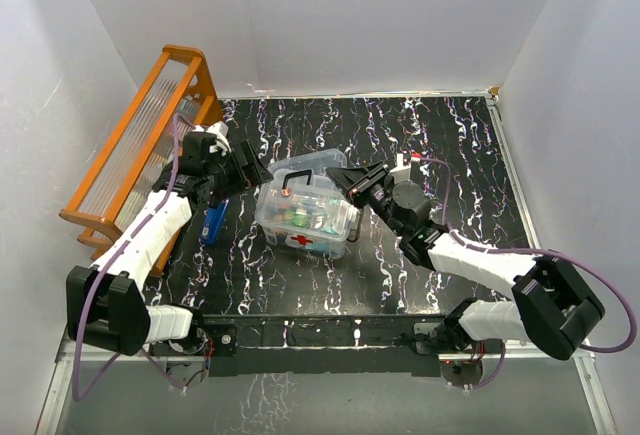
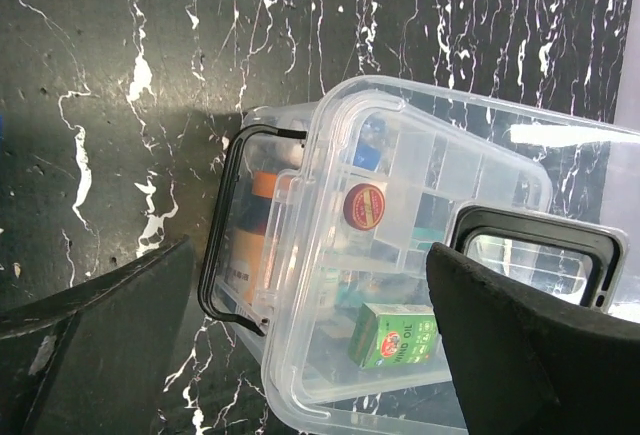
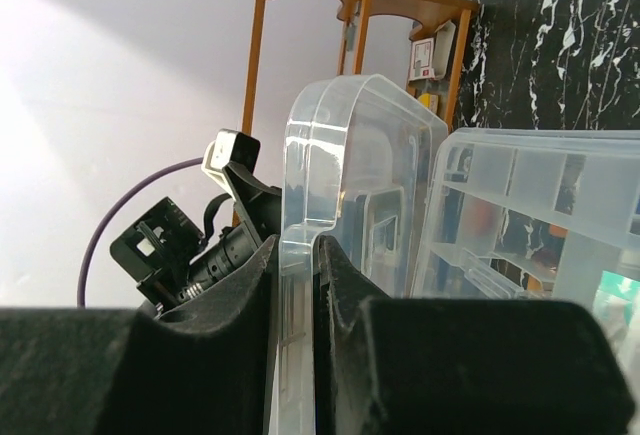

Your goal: Organize the medicine kit

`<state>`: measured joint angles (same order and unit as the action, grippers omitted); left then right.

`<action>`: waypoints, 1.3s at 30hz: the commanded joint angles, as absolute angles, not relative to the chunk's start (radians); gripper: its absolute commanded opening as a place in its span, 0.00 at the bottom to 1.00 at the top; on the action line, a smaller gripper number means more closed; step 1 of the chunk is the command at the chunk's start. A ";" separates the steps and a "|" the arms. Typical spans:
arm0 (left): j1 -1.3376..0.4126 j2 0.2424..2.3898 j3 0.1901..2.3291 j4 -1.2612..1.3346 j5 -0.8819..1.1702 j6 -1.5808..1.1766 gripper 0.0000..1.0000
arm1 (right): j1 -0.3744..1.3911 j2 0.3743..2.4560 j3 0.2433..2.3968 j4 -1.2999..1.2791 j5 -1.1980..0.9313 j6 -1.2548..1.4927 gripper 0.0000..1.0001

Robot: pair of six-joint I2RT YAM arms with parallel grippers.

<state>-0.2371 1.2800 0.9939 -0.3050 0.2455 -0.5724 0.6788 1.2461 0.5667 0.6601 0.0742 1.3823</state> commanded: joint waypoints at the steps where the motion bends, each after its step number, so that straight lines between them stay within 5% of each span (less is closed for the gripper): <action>1: -0.226 1.290 0.979 -0.284 0.326 -0.574 0.96 | 0.680 1.203 0.538 0.750 0.126 1.397 0.10; 12: -0.201 1.358 0.966 -0.241 0.522 -0.612 0.86 | 0.680 1.145 0.449 0.718 0.112 1.417 0.15; 28: -0.196 1.463 1.022 -0.324 0.672 -0.550 0.70 | 0.681 1.044 0.474 0.341 0.217 1.365 0.58; 39: -0.196 1.460 1.098 -0.443 0.654 -0.475 0.71 | 0.680 0.966 0.584 -0.038 0.297 1.262 0.62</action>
<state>-0.1936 1.4700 1.0416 -0.3664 0.6281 -0.5152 0.6807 0.9672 0.5102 0.0975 0.2558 1.3144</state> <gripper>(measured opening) 0.712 0.621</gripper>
